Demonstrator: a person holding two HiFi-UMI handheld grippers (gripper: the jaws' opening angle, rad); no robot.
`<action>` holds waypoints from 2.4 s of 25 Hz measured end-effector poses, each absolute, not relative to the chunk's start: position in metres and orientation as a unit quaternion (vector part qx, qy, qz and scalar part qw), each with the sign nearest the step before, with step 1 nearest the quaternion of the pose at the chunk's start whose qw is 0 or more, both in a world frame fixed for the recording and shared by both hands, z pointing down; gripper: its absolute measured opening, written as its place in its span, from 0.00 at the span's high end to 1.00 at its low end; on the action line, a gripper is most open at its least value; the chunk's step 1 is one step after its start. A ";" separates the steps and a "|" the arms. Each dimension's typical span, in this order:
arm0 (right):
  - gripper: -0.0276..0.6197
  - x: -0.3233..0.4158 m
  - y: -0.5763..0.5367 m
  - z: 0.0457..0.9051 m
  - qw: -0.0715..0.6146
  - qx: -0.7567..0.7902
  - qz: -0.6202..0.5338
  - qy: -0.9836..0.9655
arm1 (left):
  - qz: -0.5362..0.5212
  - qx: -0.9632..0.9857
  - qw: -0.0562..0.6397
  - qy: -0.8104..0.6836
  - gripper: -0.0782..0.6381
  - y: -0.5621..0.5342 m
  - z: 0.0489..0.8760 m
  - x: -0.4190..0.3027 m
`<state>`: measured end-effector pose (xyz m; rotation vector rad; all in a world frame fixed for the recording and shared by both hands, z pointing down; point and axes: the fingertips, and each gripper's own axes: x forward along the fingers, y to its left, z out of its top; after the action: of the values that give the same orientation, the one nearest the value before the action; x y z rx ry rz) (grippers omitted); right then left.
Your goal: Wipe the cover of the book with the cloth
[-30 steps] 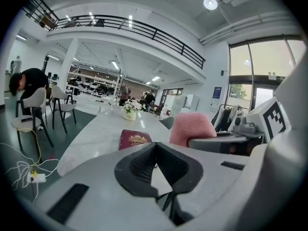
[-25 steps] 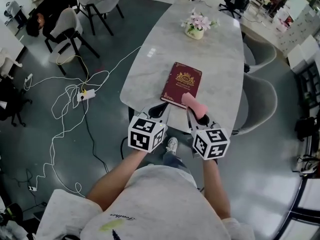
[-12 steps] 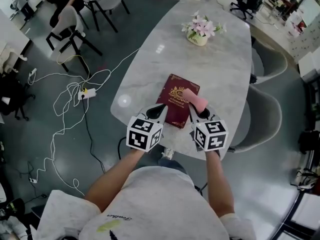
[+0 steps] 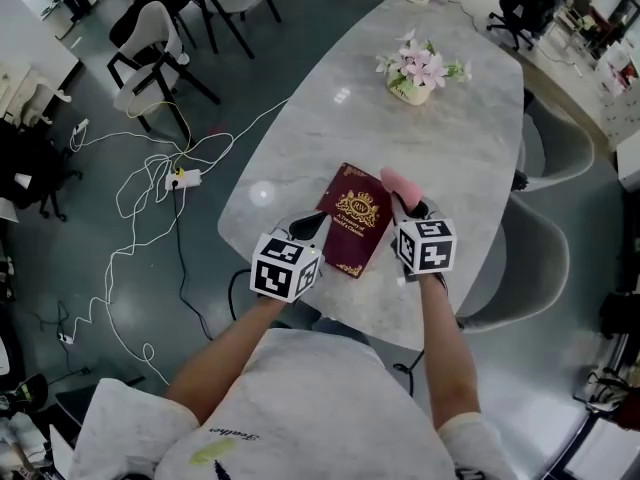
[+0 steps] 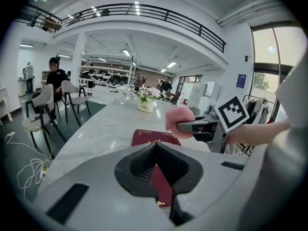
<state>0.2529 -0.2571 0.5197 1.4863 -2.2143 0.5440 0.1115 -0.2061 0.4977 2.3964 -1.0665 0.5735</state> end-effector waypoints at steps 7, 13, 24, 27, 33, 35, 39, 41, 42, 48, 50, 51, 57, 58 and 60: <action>0.93 0.242 -0.277 0.547 0.270 0.514 0.169 -0.796 | 0.210 0.862 0.235 -0.396 0.88 -0.215 0.505 0.093; 0.93 0.227 -0.265 0.563 0.298 0.511 0.176 -0.787 | 0.204 0.870 0.243 -0.377 0.88 -0.215 0.511 0.083; 0.93 0.200 -0.226 0.565 0.286 0.542 0.203 -0.764 | 0.201 0.888 0.246 -0.333 0.88 -0.208 0.513 0.064; 0.93 0.192 -0.214 0.564 0.282 0.547 0.208 -0.760 | 0.199 0.894 0.245 -0.319 0.88 -0.204 0.512 0.064; 0.93 0.176 -0.188 0.563 0.278 0.557 0.216 -0.752 | 0.198 0.903 0.244 -0.293 0.88 -0.193 0.510 0.063; 0.93 0.173 -0.180 0.564 0.275 0.561 0.219 -0.749 | 0.197 0.906 0.244 -0.286 0.88 -0.190 0.509 0.063; 0.93 0.164 -0.165 0.565 0.271 0.567 0.225 -0.745 | 0.197 0.910 0.241 -0.272 0.88 -0.183 0.509 0.063; 0.93 0.159 -0.157 0.565 0.269 0.569 0.227 -0.743 | 0.197 0.912 0.242 -0.266 0.88 -0.179 0.509 0.063; 0.93 0.157 -0.153 0.564 0.267 0.571 0.229 -0.742 | 0.197 0.913 0.242 -0.264 0.88 -0.178 0.509 0.063; 0.93 0.144 -0.129 0.564 0.258 0.576 0.237 -0.739 | 0.195 0.916 0.245 -0.250 0.88 -0.169 0.509 0.066; 0.93 0.139 -0.122 0.564 0.256 0.575 0.238 -0.739 | 0.195 0.917 0.246 -0.247 0.88 -0.168 0.510 0.067; 0.93 0.137 -0.119 0.564 0.255 0.574 0.239 -0.740 | 0.195 0.917 0.247 -0.246 0.88 -0.168 0.511 0.067; 0.93 0.132 -0.107 0.558 0.252 0.573 0.237 -0.743 | 0.193 0.916 0.250 -0.247 0.88 -0.169 0.511 0.071; 0.93 0.133 -0.107 0.555 0.251 0.574 0.234 -0.744 | 0.193 0.916 0.250 -0.248 0.88 -0.170 0.511 0.072; 0.93 0.139 -0.112 0.543 0.247 0.577 0.225 -0.746 | 0.192 0.915 0.251 -0.250 0.88 -0.172 0.511 0.074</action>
<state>0.1386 -0.1120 0.5435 1.5722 -2.0335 0.6130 0.0740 -0.1719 0.5109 2.4910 -0.6806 0.5219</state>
